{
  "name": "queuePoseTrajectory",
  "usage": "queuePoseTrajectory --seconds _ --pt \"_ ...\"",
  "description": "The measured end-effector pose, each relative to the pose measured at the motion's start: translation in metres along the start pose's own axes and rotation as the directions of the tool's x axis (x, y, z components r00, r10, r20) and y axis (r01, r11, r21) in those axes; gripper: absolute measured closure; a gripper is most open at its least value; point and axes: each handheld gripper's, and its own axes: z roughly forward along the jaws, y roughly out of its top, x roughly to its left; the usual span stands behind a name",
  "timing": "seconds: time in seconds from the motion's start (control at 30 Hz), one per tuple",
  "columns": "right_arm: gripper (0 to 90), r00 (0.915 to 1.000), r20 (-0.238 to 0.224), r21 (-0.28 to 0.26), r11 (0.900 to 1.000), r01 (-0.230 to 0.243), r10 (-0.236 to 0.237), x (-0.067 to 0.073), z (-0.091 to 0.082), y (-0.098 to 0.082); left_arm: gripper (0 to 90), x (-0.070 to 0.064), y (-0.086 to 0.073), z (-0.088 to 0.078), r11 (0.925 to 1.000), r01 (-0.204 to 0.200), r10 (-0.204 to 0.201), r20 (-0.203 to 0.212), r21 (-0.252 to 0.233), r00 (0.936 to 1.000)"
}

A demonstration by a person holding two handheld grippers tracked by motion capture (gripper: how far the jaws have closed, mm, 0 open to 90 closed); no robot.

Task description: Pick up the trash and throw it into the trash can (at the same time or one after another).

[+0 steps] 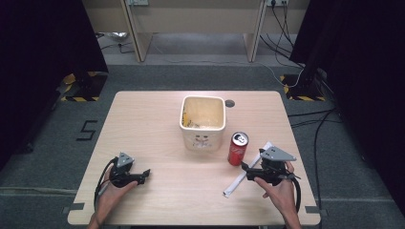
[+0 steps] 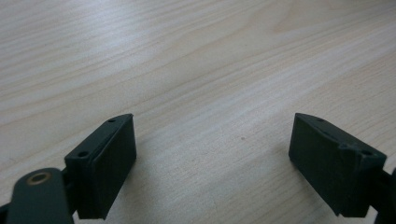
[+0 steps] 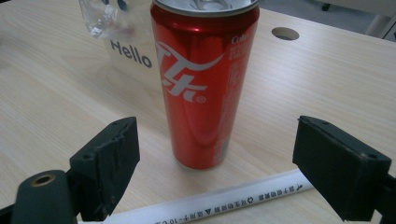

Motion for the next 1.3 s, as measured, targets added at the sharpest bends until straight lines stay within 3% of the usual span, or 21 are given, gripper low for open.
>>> queuePoseTrajectory --seconds 0.6,1.3 --pt "15.1 0.9988 -0.046 0.001 1.000 -0.014 0.014 -0.001 0.027 0.022 14.1 0.000 0.000 0.000 1.0000 0.002 -0.002 0.000 -0.001 1.0000" --pt "21.6 0.9974 -0.065 0.016 0.999 -0.031 0.032 -0.002 0.053 0.024 14.1 0.000 0.000 0.000 1.0000 -0.001 0.001 0.000 0.000 1.0000"
